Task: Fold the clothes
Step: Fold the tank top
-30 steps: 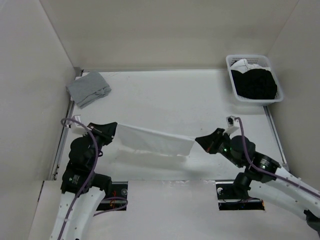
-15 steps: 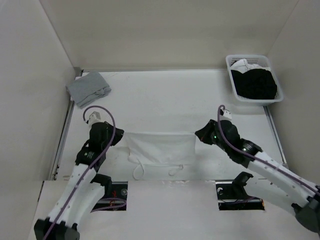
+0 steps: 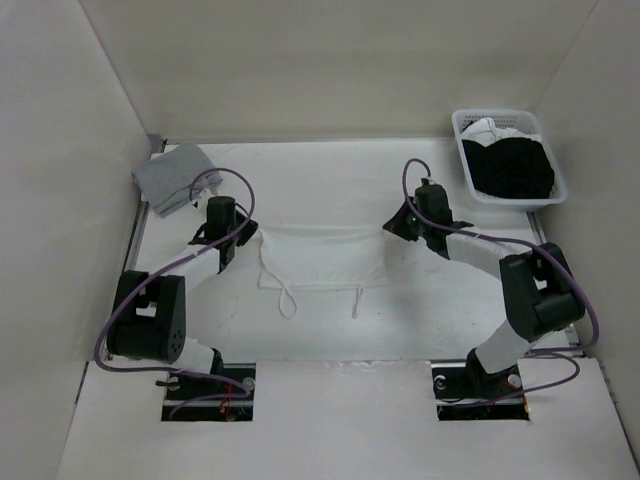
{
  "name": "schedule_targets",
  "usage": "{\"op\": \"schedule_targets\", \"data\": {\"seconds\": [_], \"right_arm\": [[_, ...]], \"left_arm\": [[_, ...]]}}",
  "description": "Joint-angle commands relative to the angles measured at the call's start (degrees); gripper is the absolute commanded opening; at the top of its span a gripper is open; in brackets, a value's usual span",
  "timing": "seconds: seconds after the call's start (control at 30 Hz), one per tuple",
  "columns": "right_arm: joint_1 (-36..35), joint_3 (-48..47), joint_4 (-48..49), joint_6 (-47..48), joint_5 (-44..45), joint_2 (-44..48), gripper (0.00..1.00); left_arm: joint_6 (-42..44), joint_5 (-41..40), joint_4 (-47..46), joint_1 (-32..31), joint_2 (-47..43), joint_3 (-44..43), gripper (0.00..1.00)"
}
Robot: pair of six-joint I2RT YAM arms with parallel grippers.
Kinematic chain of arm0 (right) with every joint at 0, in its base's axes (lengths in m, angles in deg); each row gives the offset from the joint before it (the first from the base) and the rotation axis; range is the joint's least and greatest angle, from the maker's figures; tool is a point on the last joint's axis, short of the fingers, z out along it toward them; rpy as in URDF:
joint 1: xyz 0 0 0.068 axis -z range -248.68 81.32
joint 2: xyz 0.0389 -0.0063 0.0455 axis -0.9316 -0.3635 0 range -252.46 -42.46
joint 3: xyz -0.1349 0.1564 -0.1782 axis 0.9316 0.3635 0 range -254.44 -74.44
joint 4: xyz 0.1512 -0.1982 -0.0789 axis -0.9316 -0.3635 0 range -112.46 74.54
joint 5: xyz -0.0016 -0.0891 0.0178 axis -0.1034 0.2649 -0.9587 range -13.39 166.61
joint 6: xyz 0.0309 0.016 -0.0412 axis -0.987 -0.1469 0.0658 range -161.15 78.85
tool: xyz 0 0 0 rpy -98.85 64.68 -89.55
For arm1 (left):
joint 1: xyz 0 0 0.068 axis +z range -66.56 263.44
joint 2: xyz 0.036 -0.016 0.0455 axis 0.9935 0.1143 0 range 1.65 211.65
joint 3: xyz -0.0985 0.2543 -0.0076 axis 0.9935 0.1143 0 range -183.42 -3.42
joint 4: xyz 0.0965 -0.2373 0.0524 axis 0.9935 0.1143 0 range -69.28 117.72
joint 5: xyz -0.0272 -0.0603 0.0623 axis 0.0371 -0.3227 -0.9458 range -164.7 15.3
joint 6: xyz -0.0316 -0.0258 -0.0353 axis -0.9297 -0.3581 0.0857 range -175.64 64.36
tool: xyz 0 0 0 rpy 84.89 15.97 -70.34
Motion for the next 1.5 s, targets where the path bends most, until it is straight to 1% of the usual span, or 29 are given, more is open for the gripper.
{"op": "schedule_targets", "data": {"seconds": [0.0,0.13,0.23,0.37,0.53,0.7,0.77,0.83,0.93,1.0,1.03,1.1,1.13,1.2,1.27,1.3,1.33,1.4,1.47], "right_arm": [[0.7,-3.2,5.4,1.1,-2.1,0.3,0.05],[0.7,0.4,5.9,1.0,-1.9,3.6,0.05],[0.6,4.6,7.0,0.2,-1.4,7.1,0.05],[0.0,10.8,7.8,-0.5,0.1,11.7,0.05],[-2.0,17.8,8.0,-1.8,2.5,16.8,0.05],[-5.7,23.7,7.0,-3.9,5.8,21.2,0.05],[-7.2,25.6,5.9,-5.3,7.1,22.3,0.06],[-8.7,27.1,5.3,-6.9,8.2,23.1,0.06],[-10.4,28.1,4.5,-7.8,9.0,23.0,0.10],[-11.0,28.2,3.7,-7.8,9.4,23.4,0.21],[-11.3,27.8,2.1,-8.0,9.5,24.7,0.28],[-11.6,27.1,-0.8,-7.9,11.0,27.5,0.36],[-12.3,26.6,-2.7,-7.5,12.1,29.3,0.40],[-13.2,25.0,-6.8,-6.4,14.5,32.8,0.40],[-14.5,23.3,-8.5,-5.2,15.8,35.0,0.38],[-15.2,22.4,-8.3,-4.8,15.8,35.1,0.33],[-15.5,21.5,-7.6,-4.1,15.2,34.3,0.26],[-15.5,19.6,-4.9,-2.3,13.2,30.9,0.14],[-14.9,18.6,-1.8,-2.0,11.7,26.7,0.09]], "left_arm": [[-0.8,0.0,-6.2,0.1,-3.1,-1.5,0.00],[-0.3,-0.6,-5.8,-0.6,-10.6,4.1,0.00],[-0.1,0.2,-4.9,-0.2,-15.4,8.6,0.00],[-0.1,1.5,-3.2,-1.4,-23.2,15.1,0.01],[-1.0,0.7,3.6,-3.5,-36.6,21.6,0.01],[-2.6,1.1,9.7,-3.7,-46.2,27.3,0.02],[-2.6,1.2,10.4,-3.7,-46.9,29.7,0.02],[-2.7,1.5,9.9,-3.5,-45.6,31.8,0.03],[-2.9,1.6,9.9,-3.3,-43.8,32.9,0.06],[-3.1,1.6,10.6,-3.0,-44.1,33.3,0.12],[-3.1,1.7,11.5,-2.5,-45.2,33.1,0.18],[-3.0,1.9,13.3,-2.0,-47.6,32.0,0.20],[-3.0,1.6,14.2,-1.9,-49.0,31.2,0.20],[-2.8,1.3,14.6,-2.7,-50.3,28.7,0.20],[-2.9,1.2,13.9,-5.0,-48.3,25.8,0.20],[-3.1,0.7,12.8,-6.9,-46.4,24.5,0.20],[-3.3,-0.1,10.7,-9.1,-43.8,23.4,0.20],[-3.4,-3.0,6.1,-13.2,-38.2,21.9,0.20],[-3.4,-5.1,1.5,-15.9,-32.3,20.6,0.21]]}}
